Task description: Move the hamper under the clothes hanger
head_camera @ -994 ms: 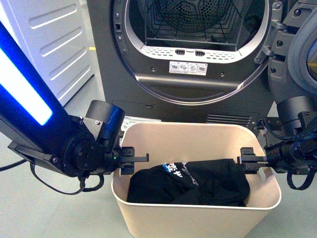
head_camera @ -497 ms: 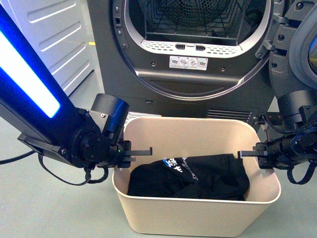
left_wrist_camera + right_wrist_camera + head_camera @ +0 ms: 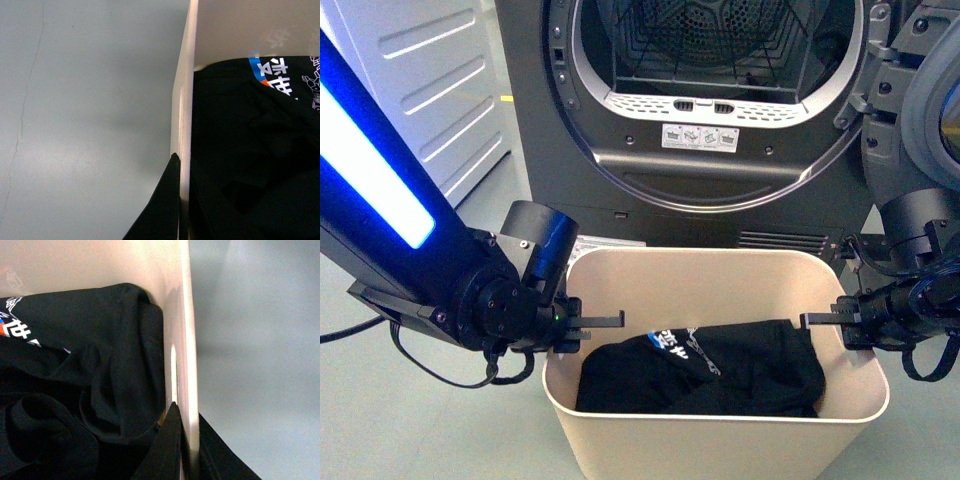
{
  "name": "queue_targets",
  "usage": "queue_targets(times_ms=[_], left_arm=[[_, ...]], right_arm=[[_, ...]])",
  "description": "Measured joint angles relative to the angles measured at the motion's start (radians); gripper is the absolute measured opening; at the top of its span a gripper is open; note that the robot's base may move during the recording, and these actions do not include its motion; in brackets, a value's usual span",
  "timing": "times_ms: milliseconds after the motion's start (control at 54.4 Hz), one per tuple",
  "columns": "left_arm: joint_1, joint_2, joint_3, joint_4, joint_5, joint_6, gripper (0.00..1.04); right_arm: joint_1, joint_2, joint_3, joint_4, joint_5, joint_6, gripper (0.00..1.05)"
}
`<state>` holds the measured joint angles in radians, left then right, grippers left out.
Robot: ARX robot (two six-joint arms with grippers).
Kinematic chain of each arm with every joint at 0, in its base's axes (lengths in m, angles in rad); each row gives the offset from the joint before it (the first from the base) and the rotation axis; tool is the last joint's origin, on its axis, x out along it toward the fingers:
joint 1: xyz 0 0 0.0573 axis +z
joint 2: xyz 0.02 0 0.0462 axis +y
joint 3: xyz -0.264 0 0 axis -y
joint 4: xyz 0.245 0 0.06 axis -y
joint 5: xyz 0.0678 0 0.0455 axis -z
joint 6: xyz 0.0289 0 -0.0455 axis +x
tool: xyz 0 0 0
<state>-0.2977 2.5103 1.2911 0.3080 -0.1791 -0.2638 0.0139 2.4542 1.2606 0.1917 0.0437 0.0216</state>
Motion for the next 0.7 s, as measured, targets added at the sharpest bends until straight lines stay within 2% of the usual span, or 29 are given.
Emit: queue_targets(times_ms=[570, 699], left_arm=[[0.008, -0.135, -0.026, -0.04, -0.012, 0.031, 0.04], [0.009, -0.141, -0.026, -0.049, -0.04, 0.033, 0.04]], right_arm=[[0.005, -0.113, -0.071, 0.014, -0.004, -0.015, 0.03], [0.01, -0.113, -0.078, 0.026, -0.006, -0.014, 0.03]])
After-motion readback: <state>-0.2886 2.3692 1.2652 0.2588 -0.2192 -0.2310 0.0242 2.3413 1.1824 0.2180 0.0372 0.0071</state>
